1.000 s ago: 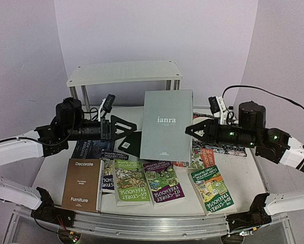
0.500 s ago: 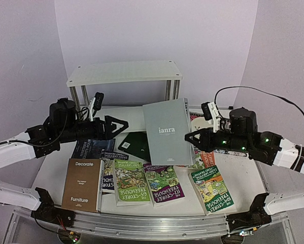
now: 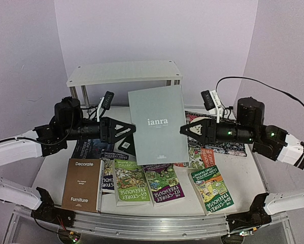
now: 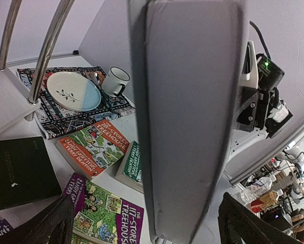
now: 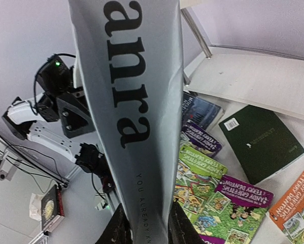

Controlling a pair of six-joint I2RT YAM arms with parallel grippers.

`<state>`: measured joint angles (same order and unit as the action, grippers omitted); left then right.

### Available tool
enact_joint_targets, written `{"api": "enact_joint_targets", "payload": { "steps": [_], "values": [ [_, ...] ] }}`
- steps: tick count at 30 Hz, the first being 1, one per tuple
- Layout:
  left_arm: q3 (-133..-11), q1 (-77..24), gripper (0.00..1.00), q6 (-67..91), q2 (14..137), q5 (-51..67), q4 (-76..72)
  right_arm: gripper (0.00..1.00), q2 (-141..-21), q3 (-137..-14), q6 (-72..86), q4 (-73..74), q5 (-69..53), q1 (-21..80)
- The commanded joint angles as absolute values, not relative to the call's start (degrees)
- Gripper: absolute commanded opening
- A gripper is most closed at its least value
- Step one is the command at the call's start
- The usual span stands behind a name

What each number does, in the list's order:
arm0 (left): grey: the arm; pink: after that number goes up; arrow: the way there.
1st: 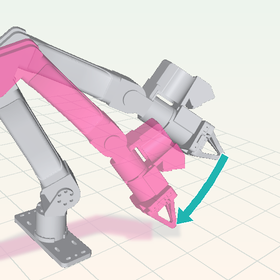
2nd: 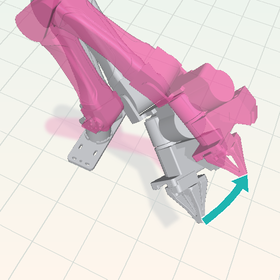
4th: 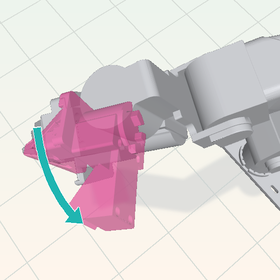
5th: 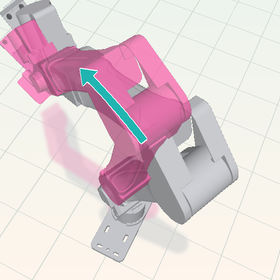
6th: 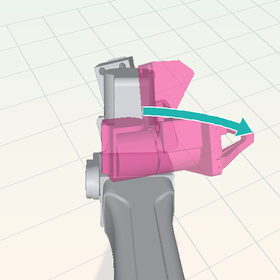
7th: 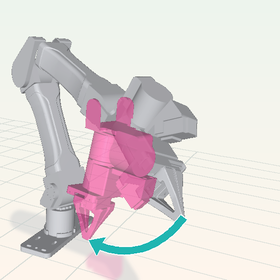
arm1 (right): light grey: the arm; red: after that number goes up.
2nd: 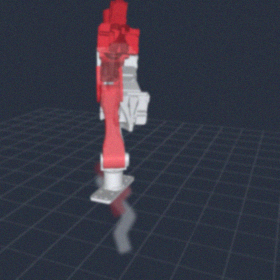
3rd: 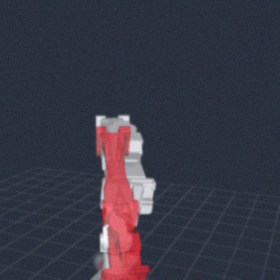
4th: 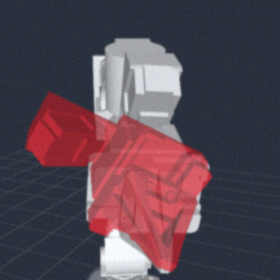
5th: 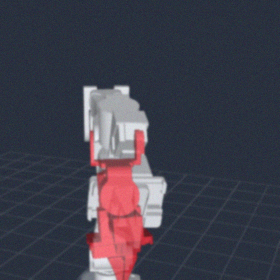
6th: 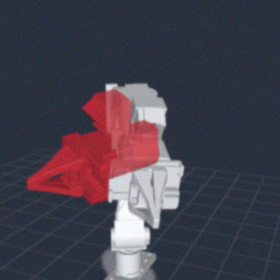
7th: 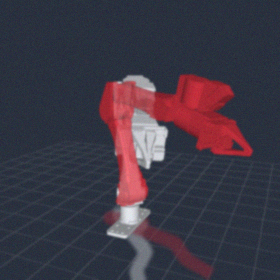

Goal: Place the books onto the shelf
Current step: Pass from the right arm to the left

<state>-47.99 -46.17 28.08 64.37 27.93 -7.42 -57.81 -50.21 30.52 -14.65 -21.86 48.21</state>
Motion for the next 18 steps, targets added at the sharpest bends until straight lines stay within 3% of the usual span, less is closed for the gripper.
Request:
{"api": "enact_joint_targets", "payload": {
  "steps": [1,4,10,18],
  "values": [
    [-50.4,-46.0,0.99,29.0,64.3,35.2,-15.3,0.23,-55.8,-53.2,35.5,-22.6,-27.5,48.4],
    [-50.3,-46.0,0.95,30.3,63.9,38.4,-18.8,0.23,-56.3,-53.0,38.0,-25.5,-29.0,48.4],
    [-49.7,-46.0,0.77,32.9,62.4,43.3,-24.9,0.24,-57.6,-52.6,40.9,-30.0,-31.0,48.4],
    [-50.0,-46.0,0.41,34.8,62.9,45.4,-26.9,0.27,-59.8,-51.7,43.2,-33.7,-32.5,48.4]
  ]
}}
